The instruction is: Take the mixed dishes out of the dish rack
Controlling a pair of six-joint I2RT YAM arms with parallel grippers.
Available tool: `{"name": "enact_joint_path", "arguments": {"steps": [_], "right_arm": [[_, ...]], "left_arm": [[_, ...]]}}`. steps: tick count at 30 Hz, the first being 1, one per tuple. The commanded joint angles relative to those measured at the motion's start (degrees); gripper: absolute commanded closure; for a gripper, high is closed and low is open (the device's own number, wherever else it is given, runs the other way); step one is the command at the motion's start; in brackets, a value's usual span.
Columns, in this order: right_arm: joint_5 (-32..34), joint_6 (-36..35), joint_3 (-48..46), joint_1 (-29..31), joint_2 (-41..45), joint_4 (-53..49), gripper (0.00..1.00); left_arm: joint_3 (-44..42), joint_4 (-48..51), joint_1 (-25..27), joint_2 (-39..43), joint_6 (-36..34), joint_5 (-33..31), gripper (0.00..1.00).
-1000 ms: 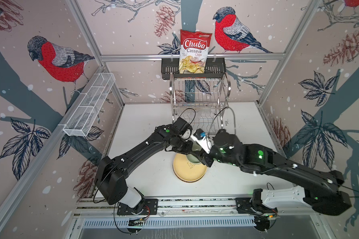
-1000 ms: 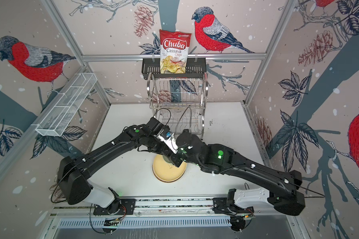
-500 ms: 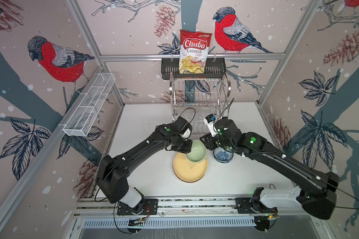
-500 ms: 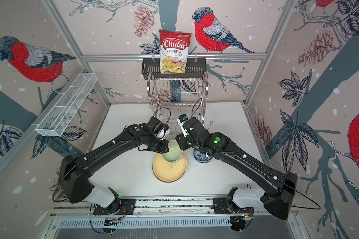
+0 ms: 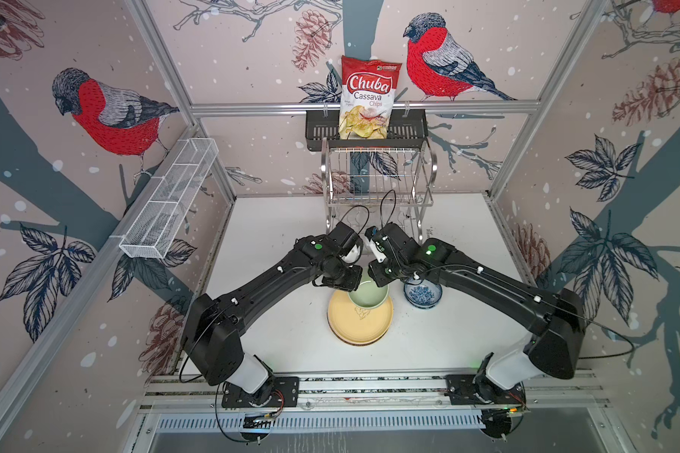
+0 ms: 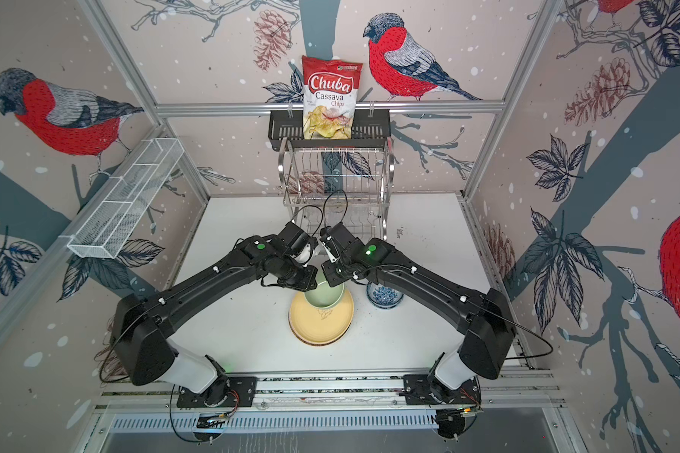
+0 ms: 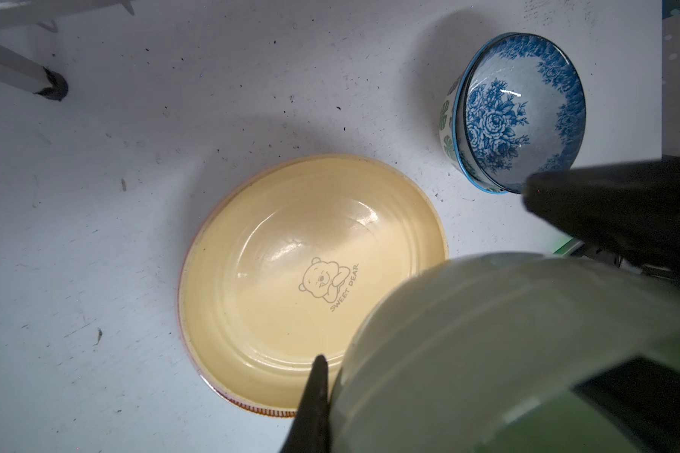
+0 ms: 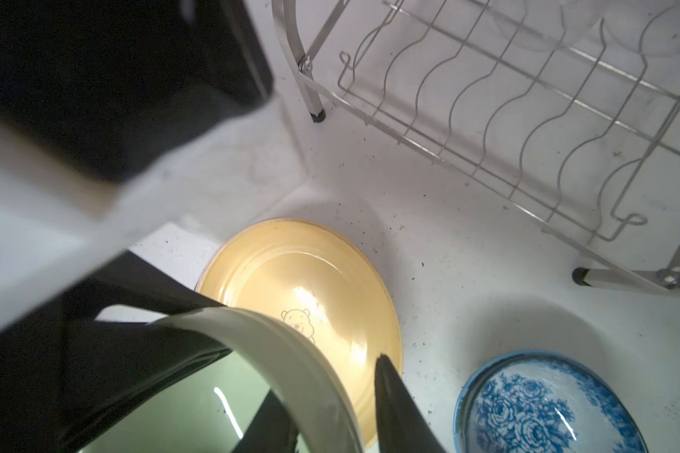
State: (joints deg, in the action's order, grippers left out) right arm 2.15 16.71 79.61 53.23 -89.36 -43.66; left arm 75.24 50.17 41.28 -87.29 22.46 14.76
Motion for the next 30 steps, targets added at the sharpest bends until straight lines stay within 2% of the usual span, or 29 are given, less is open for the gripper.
{"name": "enact_joint_path", "arguments": {"steps": [1,6,13,19,22,24,25,28,30], "right_arm": [[-0.2,-0.3,0.0,0.1,-0.8,-1.0,0.75],[0.3,-0.5,-0.6,0.1,-0.8,-0.6,0.99],[-0.1,0.2,-1.0,0.0,0.3,-0.1,1.0],[0.3,1.2,-2.2,-0.9,3.3,0.5,1.0],[0.1,1.8,-3.1,-1.7,4.8,0.8,1.0],[0.1,2.3,-4.2,-2.5,5.7,1.0,1.0],[0.1,2.6,-4.8,-2.8,6.3,1.3,1.0],[-0.2,3.7,-7.4,-4.4,8.5,2.4,1.0],[-0.4,4.4,-9.1,-5.8,10.3,2.9,1.0]], "left_arm": [[-0.1,-0.7,-0.1,0.8,-0.1,0.3,1.0],[-0.7,-1.1,-0.1,0.8,0.1,0.3,1.0],[-0.9,-2.5,-0.3,1.9,1.1,0.0,1.0],[-1.2,-5.1,-2.3,5.1,2.2,1.1,0.81],[-3.2,-8.9,-4.6,8.1,3.9,4.4,0.62],[-4.6,-12.7,-5.7,11.4,5.7,6.2,0.41],[-5.0,-14.6,-5.8,13.0,6.2,6.7,0.35],[-5.9,-19.6,-5.8,18.3,6.6,5.9,0.27],[-6.4,-21.1,-6.0,21.4,6.7,3.0,0.22]]}}
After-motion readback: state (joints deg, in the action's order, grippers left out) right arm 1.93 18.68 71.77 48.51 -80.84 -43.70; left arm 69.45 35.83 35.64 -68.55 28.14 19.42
